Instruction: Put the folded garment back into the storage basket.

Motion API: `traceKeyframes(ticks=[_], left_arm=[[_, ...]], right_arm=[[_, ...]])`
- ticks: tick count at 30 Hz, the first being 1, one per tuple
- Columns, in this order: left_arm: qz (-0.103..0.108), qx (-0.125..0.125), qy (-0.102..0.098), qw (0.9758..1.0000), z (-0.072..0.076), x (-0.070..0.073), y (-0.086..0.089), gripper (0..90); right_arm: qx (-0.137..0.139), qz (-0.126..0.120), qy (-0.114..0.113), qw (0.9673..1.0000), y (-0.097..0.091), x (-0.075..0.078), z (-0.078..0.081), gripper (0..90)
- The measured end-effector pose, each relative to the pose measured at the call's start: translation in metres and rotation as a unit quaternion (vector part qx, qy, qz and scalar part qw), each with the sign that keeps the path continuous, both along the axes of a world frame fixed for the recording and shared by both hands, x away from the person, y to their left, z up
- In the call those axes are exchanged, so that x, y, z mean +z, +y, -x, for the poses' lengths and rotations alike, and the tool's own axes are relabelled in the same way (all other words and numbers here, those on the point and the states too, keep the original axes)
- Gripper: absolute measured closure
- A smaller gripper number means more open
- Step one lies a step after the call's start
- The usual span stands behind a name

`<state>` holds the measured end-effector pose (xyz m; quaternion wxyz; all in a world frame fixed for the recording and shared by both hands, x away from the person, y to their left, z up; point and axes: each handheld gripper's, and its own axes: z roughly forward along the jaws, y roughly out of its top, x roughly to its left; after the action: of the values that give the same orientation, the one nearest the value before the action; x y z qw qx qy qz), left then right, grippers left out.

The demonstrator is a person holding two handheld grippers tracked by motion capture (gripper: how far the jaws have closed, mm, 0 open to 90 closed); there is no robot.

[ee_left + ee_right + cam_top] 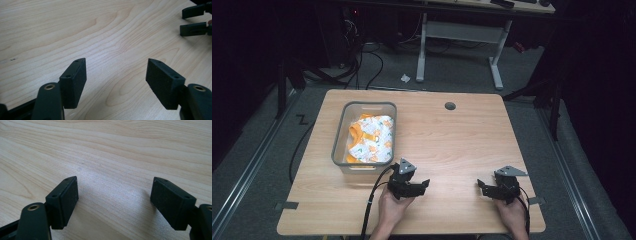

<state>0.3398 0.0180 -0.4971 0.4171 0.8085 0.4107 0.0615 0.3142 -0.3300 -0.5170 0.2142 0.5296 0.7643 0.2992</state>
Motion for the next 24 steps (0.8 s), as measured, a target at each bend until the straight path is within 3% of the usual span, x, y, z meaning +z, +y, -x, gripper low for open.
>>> traceKeyframes(ticks=[6, 11, 18, 24], left_arm=[[-0.010, 0.008, -0.001, 0.9999, 0.000, -0.006, 0.000, 33.2], [-0.029, 0.012, -0.007, 0.9995, 0.001, -0.013, -0.001, 33.1], [-0.061, 0.023, -0.029, 0.9975, 0.003, -0.022, -0.003, 33.4], [-0.070, 0.032, -0.047, 0.9959, 0.004, -0.026, -0.002, 33.5]], right_arm=[[0.000, 0.000, 0.000, 1.0000, 0.000, 0.000, 0.000, 22.7], [0.000, 0.000, 0.000, 1.0000, 0.000, 0.000, 0.000, 22.7], [0.000, 0.000, 0.000, 1.0000, 0.000, 0.000, 0.000, 22.7], [0.000, 0.000, 0.000, 1.0000, 0.000, 0.000, 0.000, 22.7]])
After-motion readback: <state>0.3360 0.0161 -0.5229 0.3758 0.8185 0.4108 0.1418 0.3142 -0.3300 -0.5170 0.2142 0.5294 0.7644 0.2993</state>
